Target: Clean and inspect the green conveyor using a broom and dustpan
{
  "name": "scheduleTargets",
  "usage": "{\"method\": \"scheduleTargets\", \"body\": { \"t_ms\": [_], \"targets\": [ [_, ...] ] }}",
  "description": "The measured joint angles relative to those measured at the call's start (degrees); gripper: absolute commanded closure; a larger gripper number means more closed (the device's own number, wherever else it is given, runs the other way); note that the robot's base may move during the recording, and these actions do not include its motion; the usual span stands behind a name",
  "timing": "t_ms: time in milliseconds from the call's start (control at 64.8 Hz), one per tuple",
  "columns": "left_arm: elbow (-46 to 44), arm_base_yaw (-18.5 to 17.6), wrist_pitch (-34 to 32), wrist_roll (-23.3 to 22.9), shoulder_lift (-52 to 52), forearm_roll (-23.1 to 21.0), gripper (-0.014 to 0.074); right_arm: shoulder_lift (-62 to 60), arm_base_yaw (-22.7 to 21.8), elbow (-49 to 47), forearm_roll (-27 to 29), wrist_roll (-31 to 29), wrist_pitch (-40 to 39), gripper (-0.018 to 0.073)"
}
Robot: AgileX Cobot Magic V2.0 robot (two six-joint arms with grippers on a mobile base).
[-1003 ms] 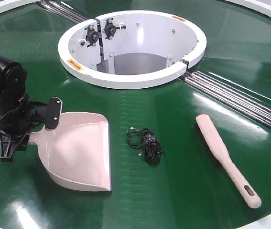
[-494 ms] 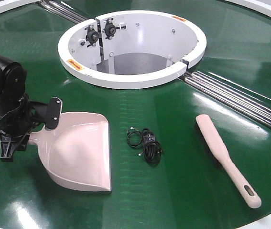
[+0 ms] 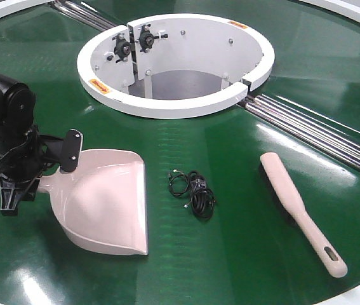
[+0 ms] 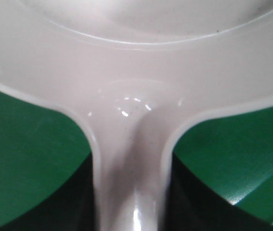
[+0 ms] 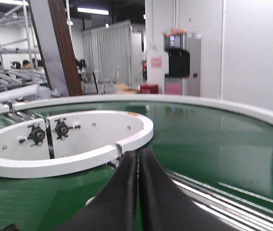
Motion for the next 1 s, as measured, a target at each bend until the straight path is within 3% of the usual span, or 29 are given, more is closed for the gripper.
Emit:
{"method": "scheduleTargets", "body": {
  "t_ms": [324,617,771,1003],
  "targets": [
    [0.00,0.00,0.00,-0.04,0.00,0.00,0.0603,23.14,0.00,-15.80,3.41,0.64,13.60,0.0568],
    [0.00,0.00,0.00,-0.04,0.00,0.00,0.0603,33.94,0.00,-17.07,5.48,1.29,15.67,0.0537],
    [0.00,0.00,0.00,-0.04,0.00,0.00,0.0603,36.01,1.16,-18.22,5.05,-0.20,20.17,0.0410],
    [0.00,0.00,0.00,-0.04,0.00,0.00,0.0603,39.54,8.04,-26.28,2.98,-4.54,31.63,0.0108]
  ]
}}
